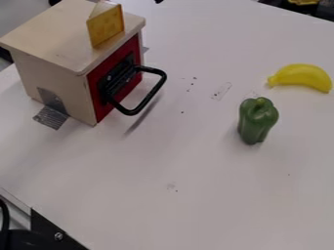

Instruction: Open the drawer

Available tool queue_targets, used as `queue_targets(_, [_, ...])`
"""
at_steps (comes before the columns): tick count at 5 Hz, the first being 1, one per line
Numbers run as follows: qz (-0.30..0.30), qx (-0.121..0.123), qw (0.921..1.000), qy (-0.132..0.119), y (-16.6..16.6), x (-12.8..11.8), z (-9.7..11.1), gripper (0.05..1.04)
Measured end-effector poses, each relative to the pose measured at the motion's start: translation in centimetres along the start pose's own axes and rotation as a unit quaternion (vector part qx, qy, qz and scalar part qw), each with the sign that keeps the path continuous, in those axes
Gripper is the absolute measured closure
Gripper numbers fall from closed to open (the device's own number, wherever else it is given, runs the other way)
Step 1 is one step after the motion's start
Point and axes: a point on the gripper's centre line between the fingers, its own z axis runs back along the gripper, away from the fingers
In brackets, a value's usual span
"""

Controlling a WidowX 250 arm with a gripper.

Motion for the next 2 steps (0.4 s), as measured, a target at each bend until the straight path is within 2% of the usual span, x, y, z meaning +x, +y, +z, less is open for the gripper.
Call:
queue_targets(1, [0.0, -0.004, 0.9998, 0.02, -0.1, -0.4, -1.2, 0.083])
queue_targets(2, [-0.022, -0.011, 0.9987, 0.044, -2.0, -1.5, -3.1, 0.083])
